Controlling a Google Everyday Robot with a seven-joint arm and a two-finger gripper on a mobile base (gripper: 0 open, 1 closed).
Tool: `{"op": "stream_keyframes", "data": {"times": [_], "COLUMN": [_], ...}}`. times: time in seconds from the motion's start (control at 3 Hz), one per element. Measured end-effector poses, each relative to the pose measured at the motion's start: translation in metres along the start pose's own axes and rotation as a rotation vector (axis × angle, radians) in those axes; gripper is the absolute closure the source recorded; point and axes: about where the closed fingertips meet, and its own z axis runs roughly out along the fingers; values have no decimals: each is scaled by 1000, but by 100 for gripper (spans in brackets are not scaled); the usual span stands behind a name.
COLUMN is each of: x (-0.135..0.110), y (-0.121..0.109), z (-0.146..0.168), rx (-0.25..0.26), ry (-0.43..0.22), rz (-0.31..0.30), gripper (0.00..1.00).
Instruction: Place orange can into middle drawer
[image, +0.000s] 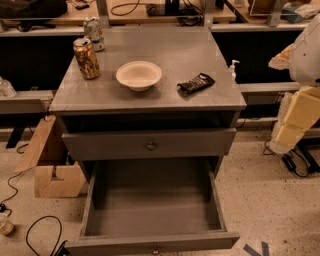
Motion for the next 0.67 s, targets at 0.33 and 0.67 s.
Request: {"op": "stream_keyframes", "data": {"times": [0.33,0.67], "x": [0,-6], "y": [0,-22], "z": [0,7], "rx": [0,22], "ry": [0,-67], "rz": [0,-11], "gripper": [0,0]}}
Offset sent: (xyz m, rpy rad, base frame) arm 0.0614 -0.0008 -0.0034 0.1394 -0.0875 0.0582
